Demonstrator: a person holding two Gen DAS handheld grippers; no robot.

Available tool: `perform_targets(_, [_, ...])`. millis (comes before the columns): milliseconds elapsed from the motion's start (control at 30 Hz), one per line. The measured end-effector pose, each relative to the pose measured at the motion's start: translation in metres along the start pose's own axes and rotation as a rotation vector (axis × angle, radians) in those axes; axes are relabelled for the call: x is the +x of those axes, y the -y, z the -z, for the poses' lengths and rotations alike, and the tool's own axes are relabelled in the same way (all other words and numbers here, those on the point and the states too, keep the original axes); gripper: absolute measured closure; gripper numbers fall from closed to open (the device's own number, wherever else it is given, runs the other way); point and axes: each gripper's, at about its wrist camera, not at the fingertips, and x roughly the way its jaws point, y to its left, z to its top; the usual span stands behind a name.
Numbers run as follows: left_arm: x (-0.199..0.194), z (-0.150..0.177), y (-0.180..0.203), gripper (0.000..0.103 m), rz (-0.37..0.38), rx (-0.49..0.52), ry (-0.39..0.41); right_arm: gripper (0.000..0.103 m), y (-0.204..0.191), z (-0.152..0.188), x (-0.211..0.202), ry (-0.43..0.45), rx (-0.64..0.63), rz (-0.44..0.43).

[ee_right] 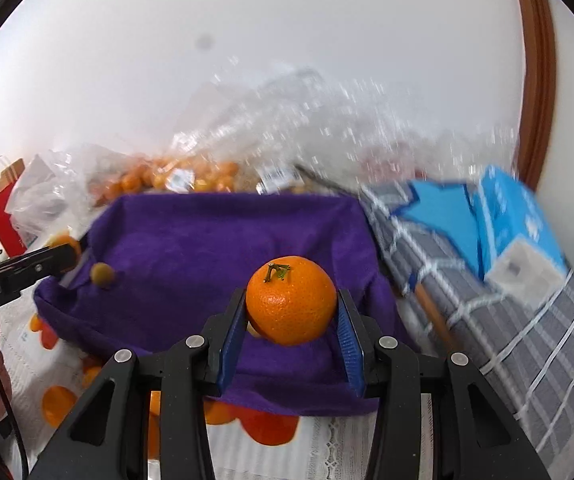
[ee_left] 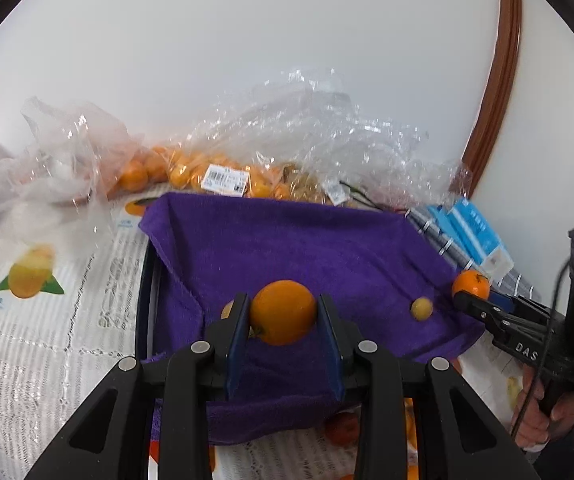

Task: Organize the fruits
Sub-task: 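Carry both oranges over the purple towel with both tools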

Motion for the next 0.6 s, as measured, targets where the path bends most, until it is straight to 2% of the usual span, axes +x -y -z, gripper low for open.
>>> perform_targets(100, [0.006, 0.005, 0.0, 0.071, -0.027, -0.002, -0.011, 0.06, 0.001, 0.003, 0.01, -0.033, -0.012, 0.016])
perform_targets(333, [0.011, 0.007, -0.007, 0.071, -0.009, -0.043, -0.034, 0.06, 0.001, 0.008, 0.021, -0.074, -0.011, 0.003])
perform_targets(600, [0.017, 0.008, -0.006, 0.071, -0.007, -0.042, -0.058, 0.06, 0.0, 0.009, 0.022, -0.074, -0.017, 0.018])
